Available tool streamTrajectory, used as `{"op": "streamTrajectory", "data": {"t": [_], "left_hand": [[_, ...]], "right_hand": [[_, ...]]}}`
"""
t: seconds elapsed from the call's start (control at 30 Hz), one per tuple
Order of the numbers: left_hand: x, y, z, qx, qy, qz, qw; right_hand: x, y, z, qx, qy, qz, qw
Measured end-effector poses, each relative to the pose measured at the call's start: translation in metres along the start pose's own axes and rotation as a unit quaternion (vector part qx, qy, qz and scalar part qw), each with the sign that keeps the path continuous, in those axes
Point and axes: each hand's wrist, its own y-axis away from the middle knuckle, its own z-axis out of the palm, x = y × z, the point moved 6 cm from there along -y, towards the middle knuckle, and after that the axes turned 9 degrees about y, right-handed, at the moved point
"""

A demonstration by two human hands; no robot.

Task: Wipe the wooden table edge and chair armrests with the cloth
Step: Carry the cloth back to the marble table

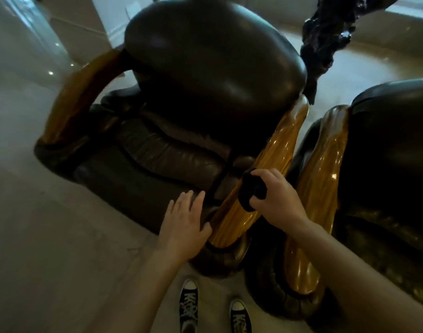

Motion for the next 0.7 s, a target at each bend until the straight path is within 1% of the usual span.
{"op": "streamTrajectory", "data": {"t": [0.17, 0.27, 0.37, 0.47, 0.57, 0.7], "left_hand": [[0.009, 0.074, -0.016, 0.043, 0.005, -0.088, 0.995], [0.007, 0.114, -0.027, 0.058, 0.011, -0.141, 0.988], [0.003, 0.152, -0.037, 0.068, 0.025, -0.178, 0.981], [-0.001, 0.184, -0.042, 0.076, 0.039, -0.203, 0.975], [-0.004, 0.215, -0.044, 0.075, 0.027, -0.203, 0.976], [-0.015, 0.259, -0.046, 0.089, 0.007, -0.227, 0.97]], "right_hand": [[-0.033, 0.033, -0.015, -0.043, -0.009, -0.062, 0.997], [-0.056, 0.051, -0.009, -0.07, -0.006, -0.104, 0.992], [-0.079, 0.069, 0.002, -0.097, 0.009, -0.137, 0.986], [-0.099, 0.086, 0.017, -0.13, 0.032, -0.173, 0.976], [-0.118, 0.101, 0.031, -0.151, 0.075, -0.222, 0.96], [-0.141, 0.12, 0.047, -0.166, 0.09, -0.232, 0.954]]}}
